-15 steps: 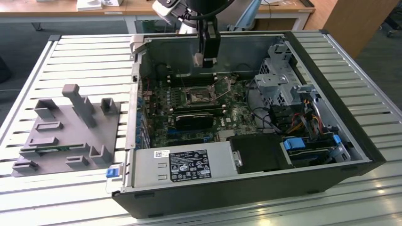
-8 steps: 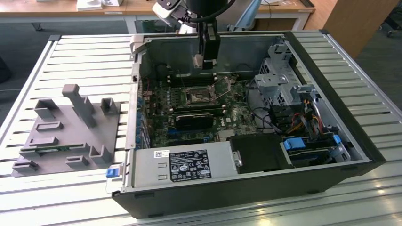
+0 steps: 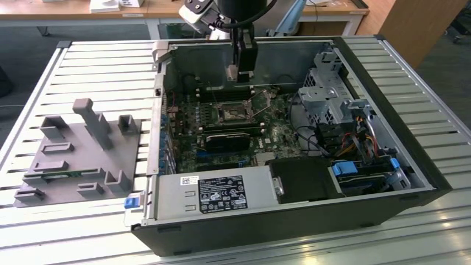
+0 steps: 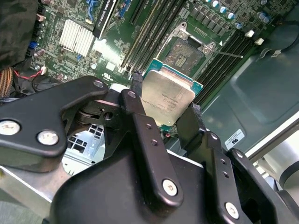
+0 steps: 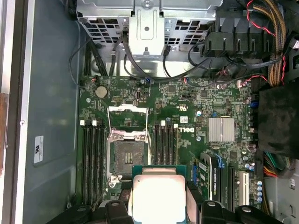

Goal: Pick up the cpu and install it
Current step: 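Place the cpu into insertion slot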

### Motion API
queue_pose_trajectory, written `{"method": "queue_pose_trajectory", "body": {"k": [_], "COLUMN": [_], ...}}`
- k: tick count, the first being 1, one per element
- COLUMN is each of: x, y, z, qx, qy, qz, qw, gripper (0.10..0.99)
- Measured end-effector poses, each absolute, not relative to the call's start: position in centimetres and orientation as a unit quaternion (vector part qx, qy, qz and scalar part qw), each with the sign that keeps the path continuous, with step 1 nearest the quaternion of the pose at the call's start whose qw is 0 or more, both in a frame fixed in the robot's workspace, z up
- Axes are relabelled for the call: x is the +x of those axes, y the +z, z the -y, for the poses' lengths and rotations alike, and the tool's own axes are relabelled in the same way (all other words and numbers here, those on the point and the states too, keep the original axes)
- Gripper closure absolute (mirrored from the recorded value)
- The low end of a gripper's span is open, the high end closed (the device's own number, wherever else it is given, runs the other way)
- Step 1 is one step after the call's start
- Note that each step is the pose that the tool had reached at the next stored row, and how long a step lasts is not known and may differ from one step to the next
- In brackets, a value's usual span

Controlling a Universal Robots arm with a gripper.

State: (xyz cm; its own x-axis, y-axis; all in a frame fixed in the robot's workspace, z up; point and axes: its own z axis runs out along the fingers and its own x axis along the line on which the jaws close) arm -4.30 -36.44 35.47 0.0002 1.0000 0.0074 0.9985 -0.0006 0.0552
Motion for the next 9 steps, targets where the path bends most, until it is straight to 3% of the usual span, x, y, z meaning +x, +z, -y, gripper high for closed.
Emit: {"method": "queue_pose_trajectory", "body": {"k": [9], "x": [-4.3], "y": [35.13], "z": [36.44], "qx": [0.707], "qy": [0.022], "qz": [-0.707], "qw": [0.017], "gripper": [0.545]}}
